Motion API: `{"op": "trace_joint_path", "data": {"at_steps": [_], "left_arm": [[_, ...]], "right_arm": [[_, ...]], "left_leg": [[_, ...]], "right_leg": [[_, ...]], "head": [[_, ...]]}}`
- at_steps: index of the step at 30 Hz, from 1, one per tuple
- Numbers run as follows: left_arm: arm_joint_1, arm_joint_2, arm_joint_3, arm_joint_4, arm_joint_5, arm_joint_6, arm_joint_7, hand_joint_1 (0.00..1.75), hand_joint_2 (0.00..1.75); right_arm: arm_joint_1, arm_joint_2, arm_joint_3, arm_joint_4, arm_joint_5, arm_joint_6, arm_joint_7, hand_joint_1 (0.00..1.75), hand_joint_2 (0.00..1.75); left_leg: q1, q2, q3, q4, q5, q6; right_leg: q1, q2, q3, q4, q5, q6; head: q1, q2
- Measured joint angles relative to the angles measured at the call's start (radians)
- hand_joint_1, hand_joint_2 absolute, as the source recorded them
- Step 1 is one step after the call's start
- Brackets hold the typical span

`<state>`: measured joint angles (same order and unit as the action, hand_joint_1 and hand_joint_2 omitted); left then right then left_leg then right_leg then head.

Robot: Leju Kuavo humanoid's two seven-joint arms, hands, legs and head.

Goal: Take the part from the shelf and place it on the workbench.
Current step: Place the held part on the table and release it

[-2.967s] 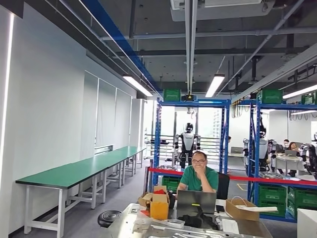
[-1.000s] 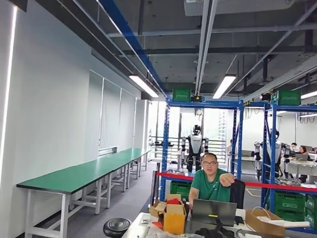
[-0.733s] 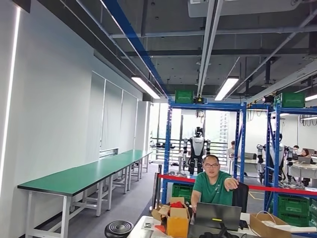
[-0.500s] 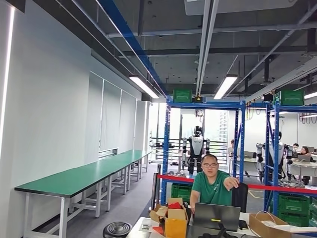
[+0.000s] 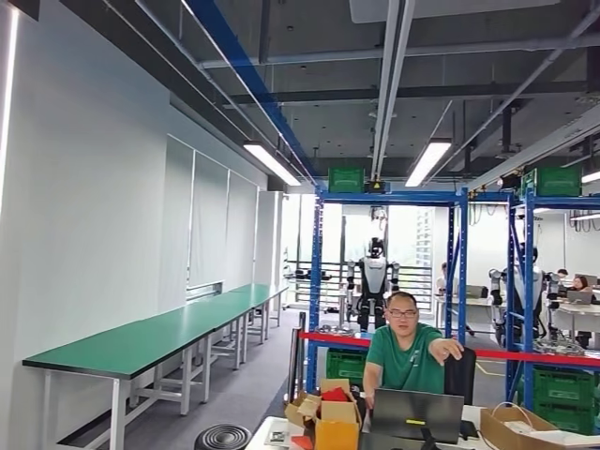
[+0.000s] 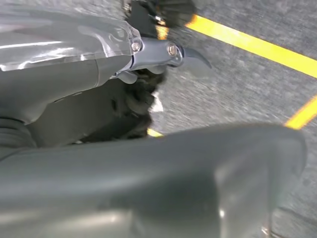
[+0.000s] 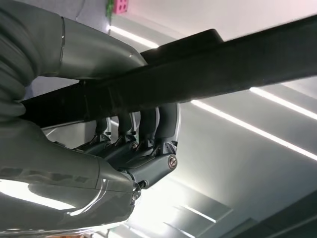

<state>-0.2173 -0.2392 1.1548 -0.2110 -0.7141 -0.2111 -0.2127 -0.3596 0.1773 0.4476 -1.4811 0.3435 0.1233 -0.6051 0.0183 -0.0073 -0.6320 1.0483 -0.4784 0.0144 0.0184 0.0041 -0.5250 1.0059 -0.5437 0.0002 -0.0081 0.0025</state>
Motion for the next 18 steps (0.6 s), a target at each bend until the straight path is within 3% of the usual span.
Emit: {"op": "trace_joint_path", "data": {"at_steps": [1, 3, 5, 7, 8, 9, 11, 12, 13, 16, 18], "left_arm": [[0.000, 0.000, -0.001, 0.000, -0.001, 0.000, 0.001, 0.00, 1.75], [-0.003, 0.000, -0.003, 0.000, -0.003, 0.000, 0.001, 0.00, 1.75], [-0.004, 0.000, -0.006, 0.000, -0.004, 0.000, 0.001, 0.00, 1.75], [-0.001, 0.001, -0.008, 0.000, -0.004, 0.000, 0.001, 0.00, 1.75], [0.000, 0.001, -0.008, 0.000, -0.004, 0.001, 0.001, 0.00, 1.75], [0.000, 0.001, -0.009, 0.000, -0.003, 0.001, 0.001, 0.00, 1.75], [-0.001, 0.000, -0.009, 0.000, 0.001, 0.003, 0.002, 0.00, 1.75], [-0.002, 0.000, -0.009, 0.000, 0.002, 0.005, 0.003, 0.00, 1.75], [-0.002, 0.000, -0.009, 0.000, 0.004, 0.007, 0.005, 0.00, 1.75], [-0.001, -0.001, -0.008, 0.000, 0.005, 0.008, 0.008, 0.00, 1.75], [-0.004, -0.002, -0.009, 0.000, 0.005, 0.008, 0.008, 0.00, 1.75]], "right_arm": [[0.000, 0.001, -0.002, -0.001, 0.000, 0.001, -0.002, 1.75, 1.75], [-0.003, 0.002, -0.005, -0.003, -0.001, 0.002, -0.004, 1.75, 1.75], [-0.001, 0.003, -0.008, -0.004, -0.001, 0.003, -0.005, 1.75, 1.75], [0.005, 0.002, -0.011, -0.004, -0.002, 0.003, -0.006, 1.75, 1.75], [0.006, 0.001, -0.013, -0.004, -0.003, 0.003, -0.006, 1.75, 1.75], [0.007, 0.001, -0.015, -0.004, -0.005, 0.003, -0.007, 1.75, 1.75], [0.008, 0.001, -0.023, -0.005, -0.010, 0.002, -0.009, 1.75, 1.75], [0.009, 0.001, -0.028, -0.006, -0.012, 0.001, -0.010, 1.75, 1.75], [0.010, 0.001, -0.033, -0.006, -0.014, 0.001, -0.011, 1.75, 1.75], [0.014, 0.004, -0.042, -0.012, -0.019, -0.002, -0.012, 1.75, 1.75], [0.015, 0.008, -0.050, -0.016, -0.024, -0.005, -0.013, 1.75, 1.75]], "left_leg": [[0.002, -0.001, 0.006, -0.001, -0.005, 0.005], [0.005, -0.002, 0.024, -0.002, -0.016, 0.012], [0.006, -0.002, 0.043, -0.003, -0.035, 0.014], [0.006, -0.003, 0.069, -0.003, -0.055, 0.012], [0.006, -0.004, 0.085, -0.003, -0.065, 0.011], [0.006, -0.005, 0.102, -0.003, -0.076, 0.009], [0.007, -0.008, 0.127, -0.006, -0.096, 0.002], [0.007, -0.009, 0.132, -0.010, -0.104, -0.002], [0.007, -0.010, 0.136, -0.013, -0.108, -0.008], [0.007, -0.009, 0.145, -0.014, -0.108, -0.023], [0.006, -0.006, 0.111, 0.054, -0.121, -0.025]], "right_leg": [[-0.001, 0.000, -0.004, 0.016, -0.002, 0.005], [-0.005, -0.001, -0.050, 0.106, -0.013, 0.016], [-0.011, -0.002, -0.144, 0.244, -0.047, 0.025], [-0.014, -0.001, -0.215, 0.310, -0.074, 0.027], [-0.015, -0.001, -0.225, 0.290, -0.061, 0.026], [-0.014, -0.001, -0.220, 0.239, -0.025, 0.024], [-0.010, -0.001, -0.199, 0.108, 0.084, 0.015], [-0.006, 0.000, -0.193, 0.067, 0.123, 0.009], [-0.003, 0.001, -0.192, 0.045, 0.143, 0.003], [-0.003, 0.001, -0.175, 0.027, 0.137, -0.017], [-0.006, 0.001, -0.154, 0.014, 0.132, -0.028]], "head": [[0.000, 0.000], [0.000, 0.000], [0.000, 0.000], [0.000, 0.000], [0.000, 0.000], [0.000, 0.000], [0.000, 0.000], [0.001, 0.000], [0.001, 0.000], [0.002, 0.000], [0.002, 0.000]]}}
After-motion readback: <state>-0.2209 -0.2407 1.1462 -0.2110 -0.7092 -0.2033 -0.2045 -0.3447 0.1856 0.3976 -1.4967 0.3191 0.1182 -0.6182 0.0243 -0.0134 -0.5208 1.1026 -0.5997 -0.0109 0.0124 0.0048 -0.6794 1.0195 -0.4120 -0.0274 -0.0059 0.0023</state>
